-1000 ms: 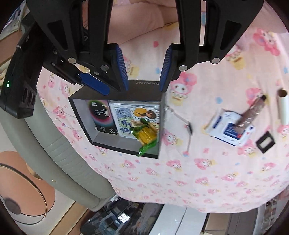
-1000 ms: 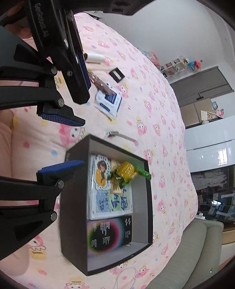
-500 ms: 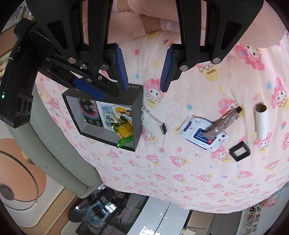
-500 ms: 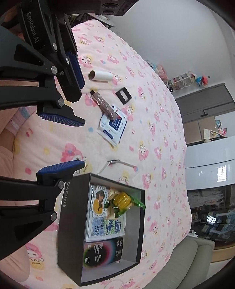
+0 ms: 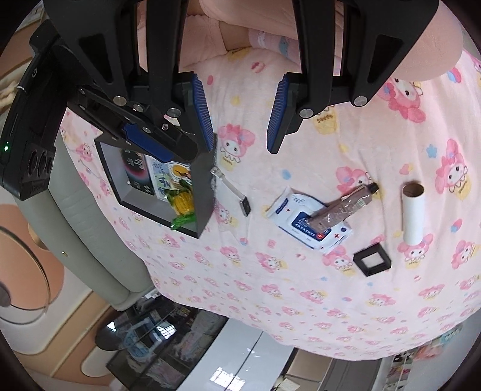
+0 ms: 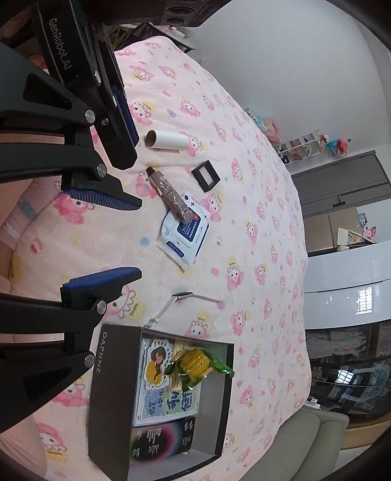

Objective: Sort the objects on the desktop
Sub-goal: 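Withdraw the left tool and reach toward the white smartwatch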

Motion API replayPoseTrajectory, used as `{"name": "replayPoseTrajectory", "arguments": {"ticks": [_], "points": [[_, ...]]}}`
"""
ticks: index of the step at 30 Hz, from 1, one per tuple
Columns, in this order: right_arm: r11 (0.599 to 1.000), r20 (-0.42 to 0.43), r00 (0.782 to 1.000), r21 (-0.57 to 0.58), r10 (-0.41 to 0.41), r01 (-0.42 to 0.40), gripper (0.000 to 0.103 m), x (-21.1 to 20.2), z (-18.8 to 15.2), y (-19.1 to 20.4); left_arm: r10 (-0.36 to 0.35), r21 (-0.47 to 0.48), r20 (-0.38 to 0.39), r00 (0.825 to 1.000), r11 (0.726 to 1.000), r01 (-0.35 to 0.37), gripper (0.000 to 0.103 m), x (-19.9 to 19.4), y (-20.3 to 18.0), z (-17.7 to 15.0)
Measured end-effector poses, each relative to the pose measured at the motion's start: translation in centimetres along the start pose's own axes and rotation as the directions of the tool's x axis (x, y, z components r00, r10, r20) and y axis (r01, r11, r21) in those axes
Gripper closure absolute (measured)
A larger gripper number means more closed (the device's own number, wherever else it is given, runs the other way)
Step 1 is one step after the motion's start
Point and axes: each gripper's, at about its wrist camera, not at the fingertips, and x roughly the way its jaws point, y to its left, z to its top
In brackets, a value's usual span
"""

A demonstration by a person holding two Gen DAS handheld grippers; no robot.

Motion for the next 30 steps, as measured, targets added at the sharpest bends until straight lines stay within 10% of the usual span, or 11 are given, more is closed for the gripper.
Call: {"name": "replayPoseTrajectory", "arguments": {"ticks": [12,23,30], "points": [[0.997,-0.129,0.990,0.045,-0.058,0.064,0.068,5.3,-0.5,-2.5,0.044,-0.065,-0.119,0.992,0.997,-0.052,0.066,5.6,2.2,1.2],[0.997,-0.131,0.989,0.013,-0.068,0.071,0.068,8.9,0.8,-0.8,0.028,-0.316,-0.132,0.991,0.946,-0.069,0.066,6.6,9.3,6.5],[0.987,-0.149,0.982,0.090,-0.118,0.132,0.068,9.2,-0.5,-5.1,0.014,-0.286,-0.275,0.961,0.954,-0.095,0.066,14.7,5.2,8.4]]}}
